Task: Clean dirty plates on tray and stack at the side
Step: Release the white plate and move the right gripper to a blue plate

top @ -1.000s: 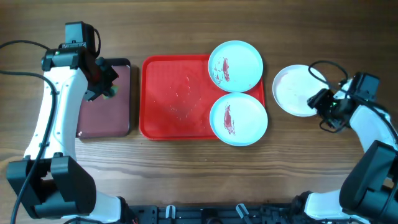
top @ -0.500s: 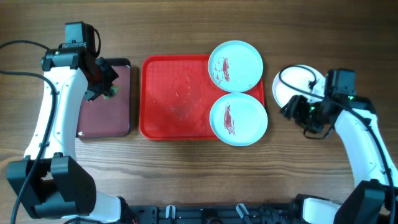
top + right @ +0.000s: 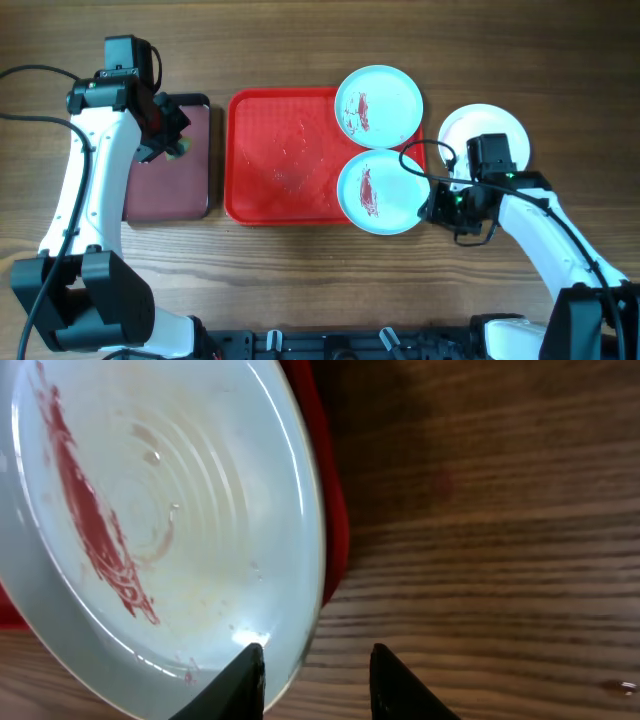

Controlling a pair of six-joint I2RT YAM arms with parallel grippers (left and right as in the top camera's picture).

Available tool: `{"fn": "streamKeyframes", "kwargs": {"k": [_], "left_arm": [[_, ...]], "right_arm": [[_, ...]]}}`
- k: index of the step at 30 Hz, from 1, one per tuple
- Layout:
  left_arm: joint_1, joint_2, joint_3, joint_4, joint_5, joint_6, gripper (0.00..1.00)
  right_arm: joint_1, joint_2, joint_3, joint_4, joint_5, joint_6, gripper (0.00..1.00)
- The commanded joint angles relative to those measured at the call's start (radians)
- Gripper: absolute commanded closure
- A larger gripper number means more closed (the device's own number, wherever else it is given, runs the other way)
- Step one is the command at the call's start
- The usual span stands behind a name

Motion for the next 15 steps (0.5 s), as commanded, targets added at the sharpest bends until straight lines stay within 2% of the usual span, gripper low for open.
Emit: {"fn": "streamKeyframes", "kwargs": {"k": [1, 5, 9, 15], "left_arm": [[0.003, 0.006, -0.005, -0.001, 0.009, -0.002, 0.96], [0.003, 0.006, -0.005, -0.001, 0.009, -0.002, 0.96], [0.003, 0.006, -0.005, -0.001, 0.009, -0.002, 0.96], [0.003, 0.006, -0.005, 0.001, 0.009, -0.002, 0.96]], "right_arm": [[0.014, 0.008, -0.007, 0.023, 0.005, 0.021, 0.69], [0.016, 0.008, -0.007, 0.028, 0.007, 0.023, 0.79], [0.016, 0.008, -0.007, 0.038, 0.010, 0.023, 0.79], [0.016, 0.018, -0.007, 0.077, 0.014, 0.025, 0.85]]}}
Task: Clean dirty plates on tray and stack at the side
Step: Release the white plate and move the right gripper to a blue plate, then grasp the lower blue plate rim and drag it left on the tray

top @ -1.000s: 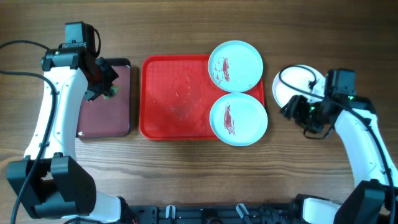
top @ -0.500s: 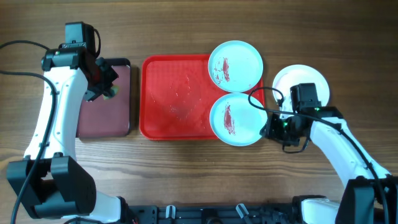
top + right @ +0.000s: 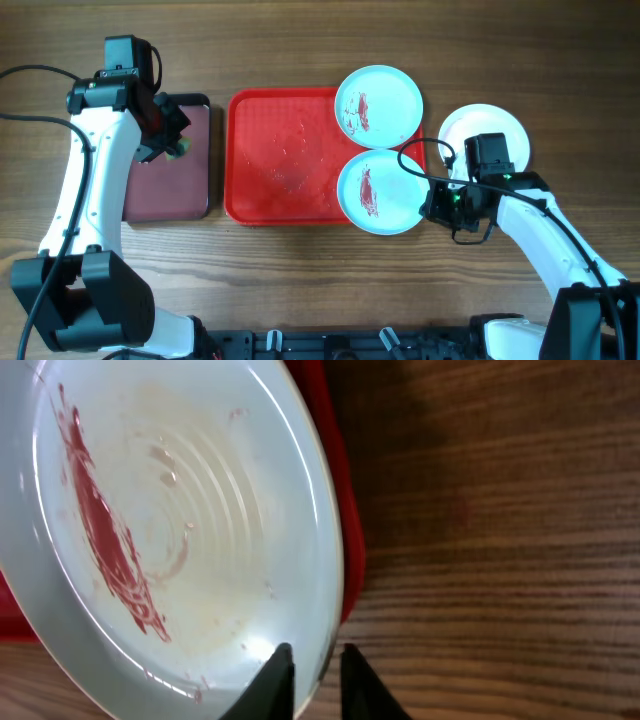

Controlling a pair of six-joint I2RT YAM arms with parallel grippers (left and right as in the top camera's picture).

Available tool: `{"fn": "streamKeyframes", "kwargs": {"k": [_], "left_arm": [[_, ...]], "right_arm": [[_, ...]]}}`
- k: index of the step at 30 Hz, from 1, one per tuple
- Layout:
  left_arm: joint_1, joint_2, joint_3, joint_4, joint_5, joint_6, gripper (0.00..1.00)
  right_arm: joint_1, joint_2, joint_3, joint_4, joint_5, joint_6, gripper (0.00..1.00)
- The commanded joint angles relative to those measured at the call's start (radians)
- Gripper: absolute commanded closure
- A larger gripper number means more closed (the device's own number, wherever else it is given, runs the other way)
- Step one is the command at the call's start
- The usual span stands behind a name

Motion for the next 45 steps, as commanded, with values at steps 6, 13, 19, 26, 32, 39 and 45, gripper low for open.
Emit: {"fn": "streamKeyframes", "kwargs": {"k": [6, 13, 19, 26, 32, 39, 45], "left_arm": [[0.003, 0.006, -0.005, 0.003, 0.008, -0.002, 0.96], [0.003, 0.006, -0.005, 0.003, 0.009, -0.002, 0.96], [0.003, 0.006, -0.005, -0.001, 0.009, -0.002, 0.96], [0.003, 0.006, -0.005, 0.000, 0.009, -0.002, 0.96], [0.003, 0.006, -0.005, 0.000, 0.009, -0.003, 0.96], [0.003, 0.006, -0.005, 0.000, 0.009, -0.003, 0.96], [0.003, 0.006, -0.005, 0.005, 0.009, -0.002, 0.96]], "right_arm": [[0.006, 0.076, -0.002, 0.049, 0.011, 0.011, 0.90], [0.021, 0.075, 0.008, 0.069, -0.105, -0.001, 0.96], [0.232, 0.075, 0.107, 0.155, -0.074, 0.188, 0.96], [0.502, 0.178, 0.119, 0.496, 0.290, 0.515, 0.95], [0.518, 0.296, 0.119, 0.604, 0.268, 0.587, 0.93], [0.511, 0.309, 0.197, 0.542, 0.224, 0.401, 0.55], [0.481, 0.500, 0.540, 0.262, 0.219, -0.008, 0.52]]}}
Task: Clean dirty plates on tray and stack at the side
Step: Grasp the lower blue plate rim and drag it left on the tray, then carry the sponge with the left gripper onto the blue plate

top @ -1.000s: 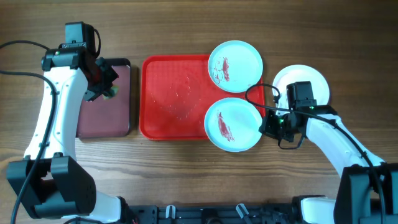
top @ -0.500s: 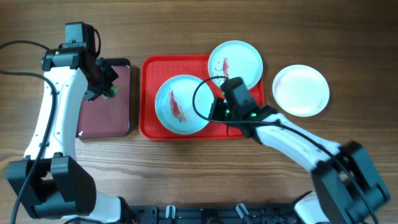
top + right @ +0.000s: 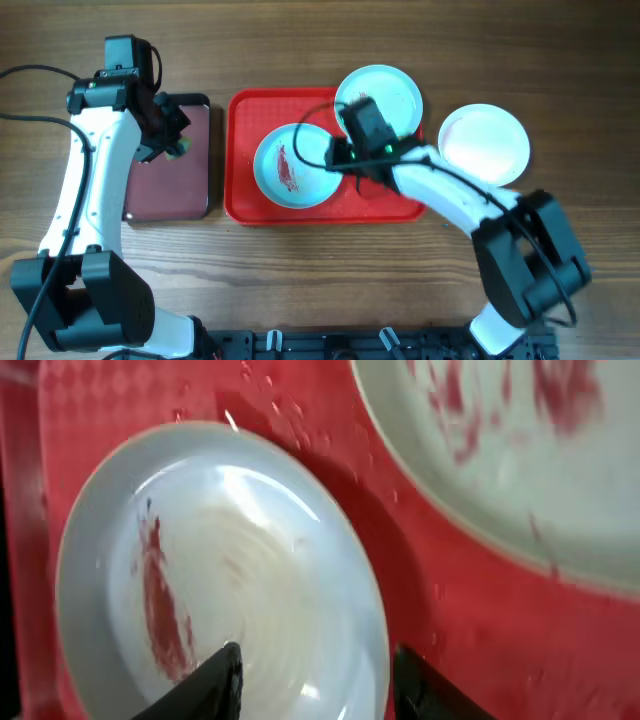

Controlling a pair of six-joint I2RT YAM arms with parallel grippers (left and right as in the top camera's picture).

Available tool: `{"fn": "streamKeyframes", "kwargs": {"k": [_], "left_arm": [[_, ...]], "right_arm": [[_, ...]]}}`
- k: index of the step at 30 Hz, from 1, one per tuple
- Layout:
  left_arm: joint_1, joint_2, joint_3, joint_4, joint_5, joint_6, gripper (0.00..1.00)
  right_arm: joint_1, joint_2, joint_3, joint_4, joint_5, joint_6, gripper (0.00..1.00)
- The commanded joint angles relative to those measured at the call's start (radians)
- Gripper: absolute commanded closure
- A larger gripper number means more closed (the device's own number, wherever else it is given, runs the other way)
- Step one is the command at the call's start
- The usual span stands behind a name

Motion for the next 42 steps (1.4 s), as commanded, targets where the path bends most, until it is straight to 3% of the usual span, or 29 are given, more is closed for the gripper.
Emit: {"fn": "streamKeyframes", "kwargs": {"k": [1, 13, 16, 24, 26, 30, 42], "left_arm": [[0.003, 0.006, -0.005, 0.013, 0.009, -0.002, 0.96], [0.003, 0.006, -0.005, 0.022, 0.009, -0.002, 0.96], [0.003, 0.006, -0.005, 0.021, 0.009, -0.002, 0.96], [0.000, 0.006, -0.005, 0.018, 0.042, 0.003, 0.96], [-0.011, 0.006, -0.005, 0.021, 0.052, 0.049, 0.96], [-0.050, 0.006, -0.005, 0.022, 0.054, 0.077, 0.96], [-0.240, 0.115, -0.006, 0.038, 0.058, 0.127, 0.96]], "right_arm": [[-0.009, 0.128, 0.152, -0.090, -0.012, -0.277, 0.53], [-0.011, 0.164, 0.171, -0.102, -0.012, -0.304, 0.66], [-0.010, 0.164, 0.166, -0.131, -0.016, -0.232, 0.75], [-0.004, 0.177, 0.159, -0.166, -0.044, -0.120, 0.79], [-0.004, 0.201, 0.159, -0.165, -0.059, -0.087, 0.80], [-0.004, 0.231, 0.159, -0.148, -0.087, -0.053, 0.96], [-0.006, 0.231, 0.159, -0.140, -0.118, -0.045, 0.96]]}}
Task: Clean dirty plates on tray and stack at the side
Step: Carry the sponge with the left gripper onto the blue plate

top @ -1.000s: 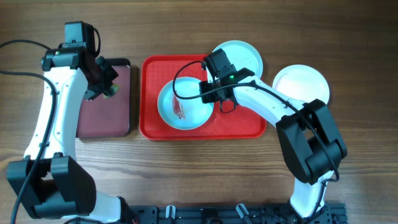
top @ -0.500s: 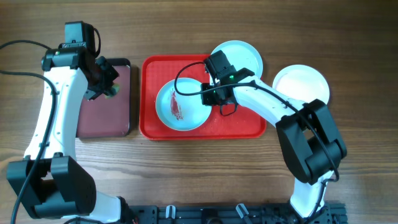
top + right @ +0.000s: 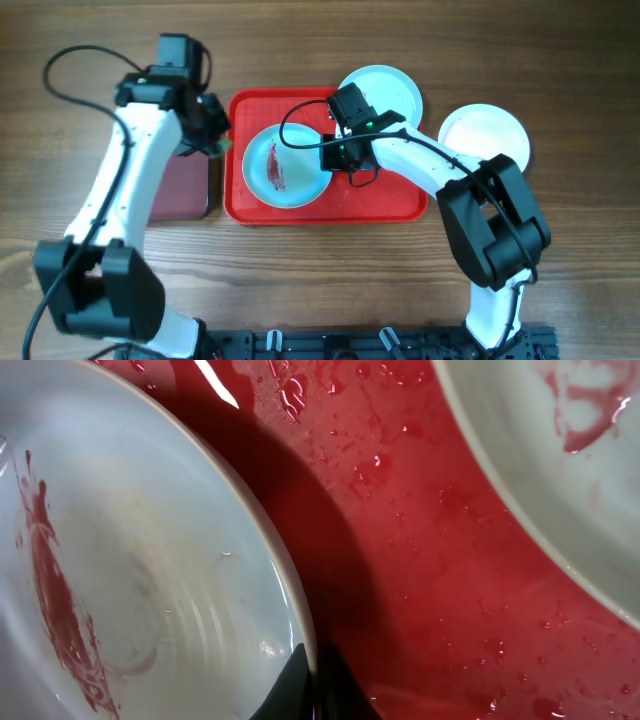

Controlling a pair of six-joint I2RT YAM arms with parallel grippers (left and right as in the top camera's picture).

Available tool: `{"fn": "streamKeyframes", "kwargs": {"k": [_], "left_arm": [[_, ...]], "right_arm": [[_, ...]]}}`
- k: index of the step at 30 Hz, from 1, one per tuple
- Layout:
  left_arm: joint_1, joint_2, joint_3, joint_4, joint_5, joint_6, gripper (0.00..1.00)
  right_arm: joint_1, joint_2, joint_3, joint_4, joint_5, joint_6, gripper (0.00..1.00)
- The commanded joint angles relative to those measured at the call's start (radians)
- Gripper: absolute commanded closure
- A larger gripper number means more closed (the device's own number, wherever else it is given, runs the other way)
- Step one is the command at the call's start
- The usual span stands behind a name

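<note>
A pale blue plate with a red smear lies in the left half of the red tray. My right gripper is shut on the plate's right rim; the right wrist view shows the fingers pinched together over the rim of this plate. A second smeared plate sits at the tray's far right corner, partly under my right arm. My left gripper hovers at the tray's left edge, shut on a green sponge.
A clean white plate rests on the wooden table right of the tray. A maroon mat lies left of the tray, under my left arm. The tray floor is wet with droplets.
My right gripper, open around the plate's rim before, is now shut on it. My left arm with the sponge has moved right from over the maroon mat to the tray's left edge.
My right gripper stood open at the rim of the smeared plate at the tray's near right corner, then was shut on it. Later the plate lay in the tray's left half with the fingers open. Now they pinch the rim again and the sponge is beside the plate.
</note>
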Motion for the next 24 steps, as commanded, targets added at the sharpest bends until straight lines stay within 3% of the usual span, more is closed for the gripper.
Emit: {"fn": "streamKeyframes", "kwargs": {"k": [1, 17, 24], "left_arm": [[-0.066, 0.109, -0.006, 0.008, 0.018, 0.064, 0.96], [-0.166, 0.366, -0.015, 0.080, 0.149, 0.169, 0.96], [-0.179, 0.387, -0.112, 0.301, 0.149, 0.169, 0.96]], "right_arm": [[0.000, 0.035, 0.002, -0.002, -0.028, 0.011, 0.96], [-0.006, 0.035, 0.002, -0.001, -0.043, -0.003, 0.96], [-0.006, 0.035, 0.002, 0.000, -0.047, -0.008, 0.96]]}}
